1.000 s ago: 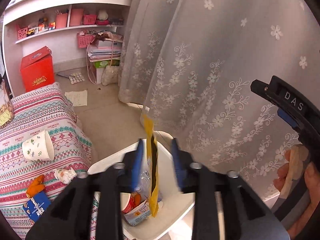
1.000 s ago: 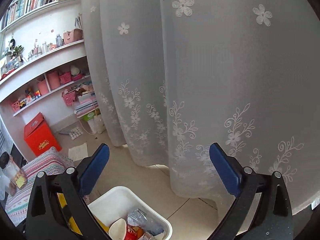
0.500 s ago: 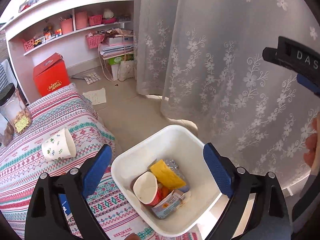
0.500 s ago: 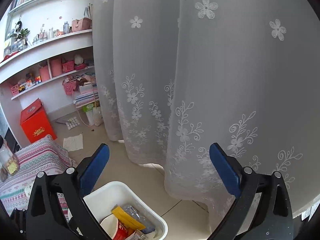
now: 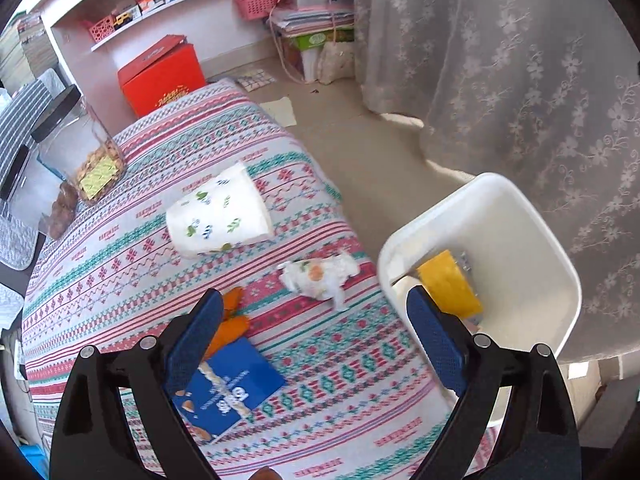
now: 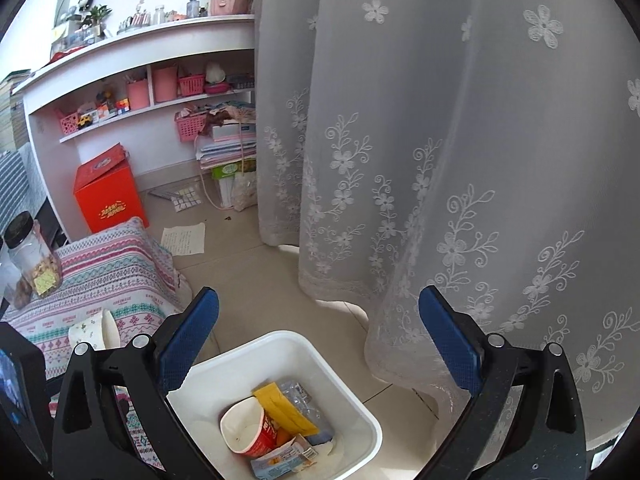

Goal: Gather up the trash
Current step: 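Grasp the orange peel with the left gripper while the right gripper grasps the leaf-print paper cup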

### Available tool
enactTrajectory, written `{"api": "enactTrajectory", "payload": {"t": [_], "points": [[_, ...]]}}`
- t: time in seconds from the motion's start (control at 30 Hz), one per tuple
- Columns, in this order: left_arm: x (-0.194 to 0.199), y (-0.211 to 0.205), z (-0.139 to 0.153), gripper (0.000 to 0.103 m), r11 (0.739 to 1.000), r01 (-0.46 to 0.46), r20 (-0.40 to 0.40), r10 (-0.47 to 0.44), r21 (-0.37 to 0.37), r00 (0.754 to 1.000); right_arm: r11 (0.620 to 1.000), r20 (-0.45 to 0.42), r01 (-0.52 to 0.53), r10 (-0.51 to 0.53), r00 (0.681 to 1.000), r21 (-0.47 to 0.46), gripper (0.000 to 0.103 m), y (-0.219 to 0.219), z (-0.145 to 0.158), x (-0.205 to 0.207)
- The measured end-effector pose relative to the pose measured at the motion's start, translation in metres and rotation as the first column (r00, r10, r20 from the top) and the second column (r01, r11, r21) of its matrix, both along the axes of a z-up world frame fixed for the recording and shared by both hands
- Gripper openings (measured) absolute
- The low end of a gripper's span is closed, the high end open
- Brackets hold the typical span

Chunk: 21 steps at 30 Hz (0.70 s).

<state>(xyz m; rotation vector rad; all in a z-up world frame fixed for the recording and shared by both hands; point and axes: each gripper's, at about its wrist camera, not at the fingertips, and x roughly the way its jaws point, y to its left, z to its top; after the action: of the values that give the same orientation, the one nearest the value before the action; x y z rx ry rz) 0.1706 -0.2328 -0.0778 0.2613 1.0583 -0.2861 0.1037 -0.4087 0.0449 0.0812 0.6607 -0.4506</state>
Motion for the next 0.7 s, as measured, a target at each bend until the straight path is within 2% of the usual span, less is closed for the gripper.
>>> {"api": "enactTrajectory", "payload": {"t": [0.1, 0.17, 0.3, 0.37, 0.43, 0.5, 0.57, 0.63, 0.7], "points": [[0.018, 0.02, -0.017, 0.09, 0.998, -0.013, -0.055, 0.017, 0.065, 0.998, 0.999, -0.015, -0.033, 0.033, 0.999, -0.007, 0.096, 0.011, -0.002, 0.007], [0.033, 0.036, -0.029, 0.09, 0.996, -0.031, -0.11, 0.039, 0.081, 0.993, 0.999, -0.028, -0.053, 0.052, 0.998, -0.013, 0.096, 0.018, -0.004, 0.01], [0.056, 0.062, -0.053, 0.089, 0.995, -0.095, -0.231, 0.1, 0.033, 0.968, 0.997, -0.049, -0.08, 0.079, 0.996, -0.013, 0.096, 0.027, -0.007, 0.017], [0.061, 0.071, -0.064, 0.084, 0.993, -0.12, -0.283, 0.115, 0.0, 0.952, 0.996, -0.059, -0.085, 0.084, 0.995, -0.012, 0.096, 0.03, -0.009, 0.02], [0.062, 0.075, -0.071, 0.073, 0.991, -0.133, -0.311, 0.124, -0.009, 0.942, 0.996, -0.068, -0.09, 0.09, 0.994, -0.007, 0.096, 0.033, -0.01, 0.023], [0.06, 0.078, -0.071, 0.068, 0.991, -0.132, -0.293, 0.123, -0.011, 0.948, 0.995, -0.077, -0.099, 0.099, 0.992, -0.001, 0.096, 0.036, -0.012, 0.026], [0.058, 0.084, -0.068, 0.056, 0.99, -0.139, -0.289, 0.128, -0.018, 0.949, 0.994, -0.086, -0.112, 0.111, 0.99, 0.002, 0.096, 0.042, -0.014, 0.029], [0.058, 0.093, -0.064, 0.039, 0.989, -0.144, -0.292, 0.129, -0.031, 0.948, 0.992, -0.097, -0.126, 0.126, 0.987, 0.0, 0.096, 0.049, -0.017, 0.034], [0.055, 0.101, -0.06, 0.028, 0.989, -0.144, -0.289, 0.129, -0.034, 0.949, 0.99, -0.107, -0.144, 0.143, 0.984, -0.003, 0.096, 0.057, -0.019, 0.038]]}}
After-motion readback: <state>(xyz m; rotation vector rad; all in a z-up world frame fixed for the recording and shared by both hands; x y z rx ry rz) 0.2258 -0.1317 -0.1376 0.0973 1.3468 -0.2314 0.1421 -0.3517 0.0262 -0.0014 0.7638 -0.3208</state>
